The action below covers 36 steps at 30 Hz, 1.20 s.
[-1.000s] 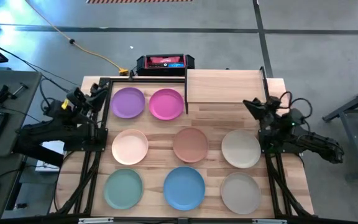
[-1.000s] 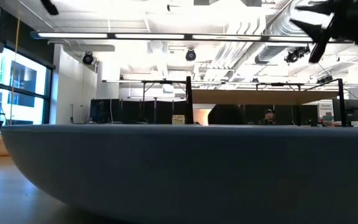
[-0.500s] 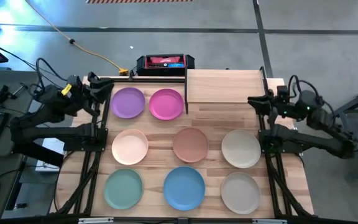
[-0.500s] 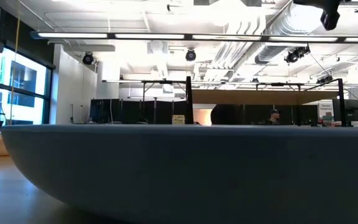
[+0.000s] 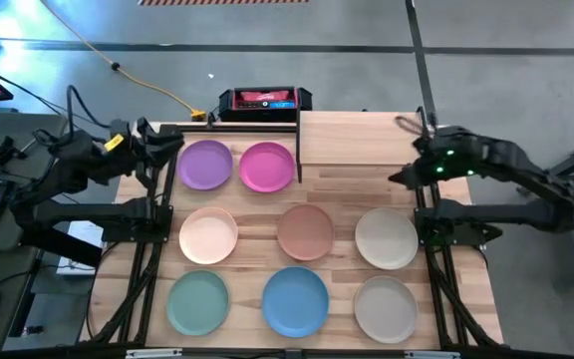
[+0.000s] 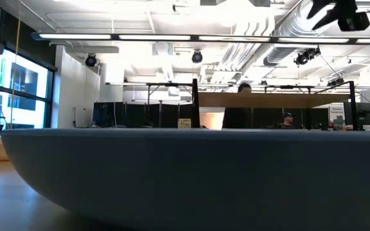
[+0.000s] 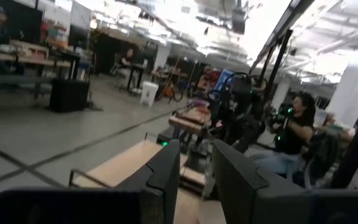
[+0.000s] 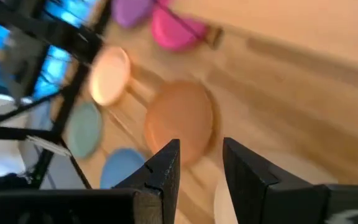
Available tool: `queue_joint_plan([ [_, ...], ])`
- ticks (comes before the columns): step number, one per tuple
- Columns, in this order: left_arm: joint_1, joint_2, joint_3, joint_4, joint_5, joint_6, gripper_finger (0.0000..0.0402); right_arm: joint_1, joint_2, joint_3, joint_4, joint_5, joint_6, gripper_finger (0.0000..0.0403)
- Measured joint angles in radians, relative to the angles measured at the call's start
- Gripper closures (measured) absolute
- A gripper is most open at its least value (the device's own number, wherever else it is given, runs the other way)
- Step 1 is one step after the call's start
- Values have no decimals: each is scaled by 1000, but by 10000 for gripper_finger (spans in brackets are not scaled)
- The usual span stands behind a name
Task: Place and stack plates onto a shelf
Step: Put the white plate on the shelf
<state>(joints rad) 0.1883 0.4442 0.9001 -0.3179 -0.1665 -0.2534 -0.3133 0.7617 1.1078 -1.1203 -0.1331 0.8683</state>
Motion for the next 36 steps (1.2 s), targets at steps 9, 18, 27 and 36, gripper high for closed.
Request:
queue_joint_plan([
  [9, 0, 0, 0, -124, 0, -32, 316, 261, 162, -105, 60, 31, 291, 300],
  [18, 0, 0, 0, -139, 26, -24, 316, 522, 346, -123, 136, 86, 468, 300],
  [27, 0, 0, -1, -209, 59, -26, 316, 642, 535, -123, 153, 152, 595, 300],
  [36, 0, 30, -5, -326, 124, -49, 316, 670, 689, -123, 164, 157, 617, 300],
])
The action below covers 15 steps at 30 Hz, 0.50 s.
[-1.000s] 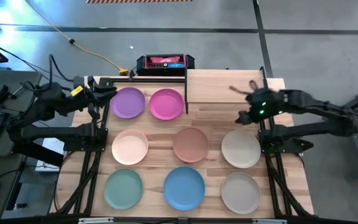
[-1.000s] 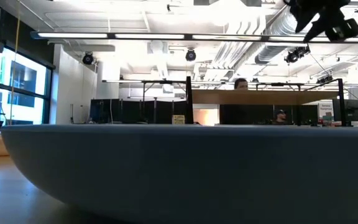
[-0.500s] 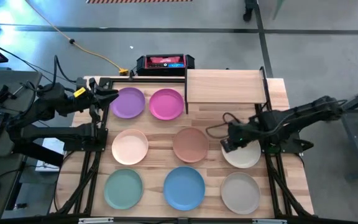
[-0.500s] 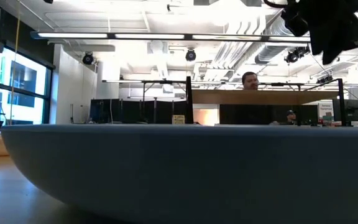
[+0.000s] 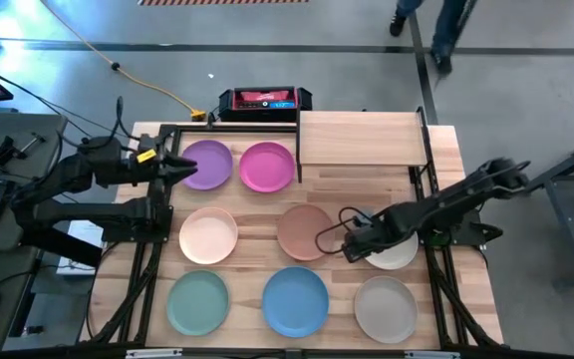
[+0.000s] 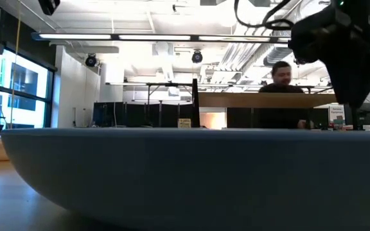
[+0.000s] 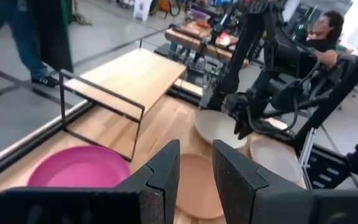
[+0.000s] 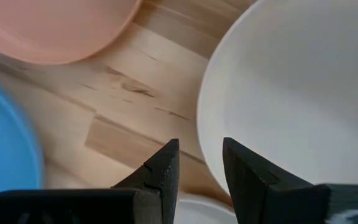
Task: Place and stack plates onto a shelf
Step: Put the white plate on the shelf
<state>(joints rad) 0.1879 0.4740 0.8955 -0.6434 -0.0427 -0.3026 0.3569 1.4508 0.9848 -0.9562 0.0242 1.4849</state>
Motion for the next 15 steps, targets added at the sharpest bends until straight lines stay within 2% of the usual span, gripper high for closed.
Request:
queue_joint_plan([
  [15, 0, 29, 0, -19, 10, -1, 316, 0, 122, 0, 46, 0, -8, 300],
])
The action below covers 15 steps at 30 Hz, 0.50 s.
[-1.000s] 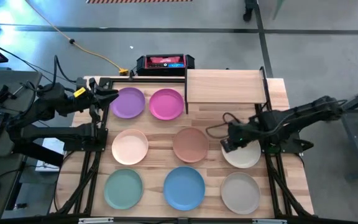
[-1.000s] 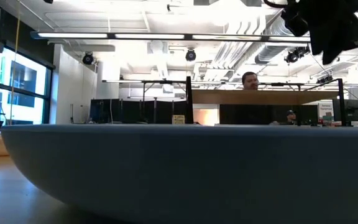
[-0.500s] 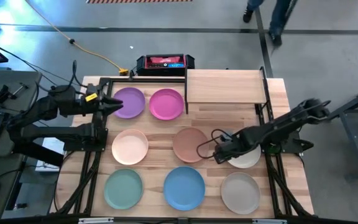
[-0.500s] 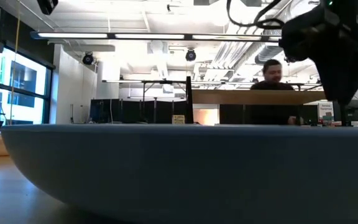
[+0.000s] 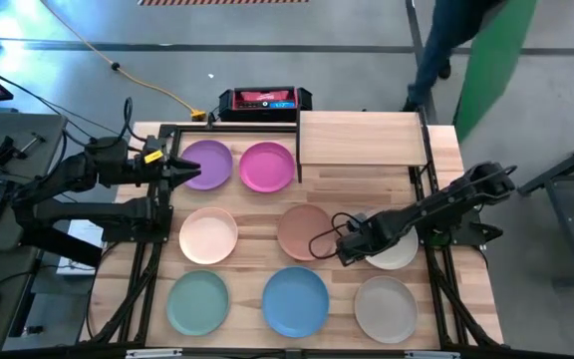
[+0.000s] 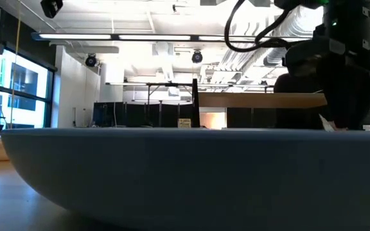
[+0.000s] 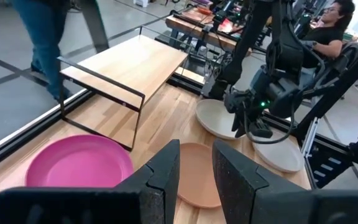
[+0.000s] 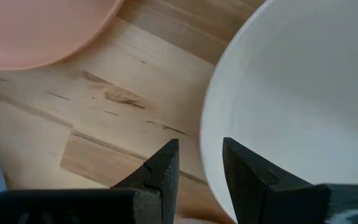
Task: Place and stack plates onto a shelf
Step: Put the white plate on the shelf
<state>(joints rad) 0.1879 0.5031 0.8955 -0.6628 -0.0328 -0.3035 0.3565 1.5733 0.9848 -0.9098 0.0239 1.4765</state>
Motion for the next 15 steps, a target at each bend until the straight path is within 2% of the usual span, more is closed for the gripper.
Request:
queue_joint_plan([
  [15, 0, 9, 0, 1, 0, 9, 316, 0, 89, 0, 15, 20, 7, 300],
])
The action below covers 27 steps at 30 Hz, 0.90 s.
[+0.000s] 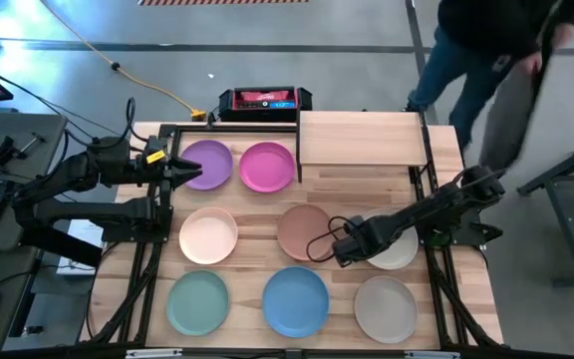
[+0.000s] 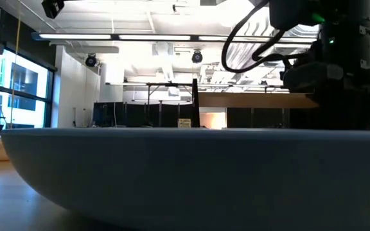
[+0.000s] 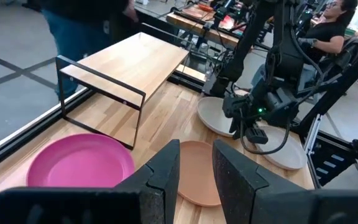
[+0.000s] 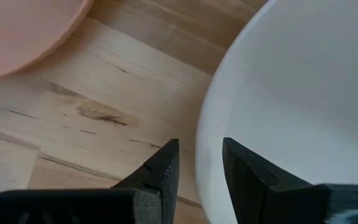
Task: Place and stack plates onto a shelf
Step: Put the white plate on the shelf
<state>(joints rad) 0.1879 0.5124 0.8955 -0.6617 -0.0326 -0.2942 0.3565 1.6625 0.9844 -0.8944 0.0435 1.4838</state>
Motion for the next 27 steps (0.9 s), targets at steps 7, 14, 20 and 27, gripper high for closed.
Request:
queue_joint_plan([
  [7, 0, 0, 0, 0, 0, 1, 316, 0, 36, 0, 12, 0, 0, 300],
  [14, 0, 0, 0, 0, 0, 1, 316, 0, 42, 0, 4, 1, 39, 300],
  [20, 0, 0, 0, 0, 0, 5, 316, 0, 42, 0, 1, -10, 45, 353],
  [27, 0, 0, 0, 0, 0, 10, 316, 0, 40, 0, -2, -18, 45, 391],
])
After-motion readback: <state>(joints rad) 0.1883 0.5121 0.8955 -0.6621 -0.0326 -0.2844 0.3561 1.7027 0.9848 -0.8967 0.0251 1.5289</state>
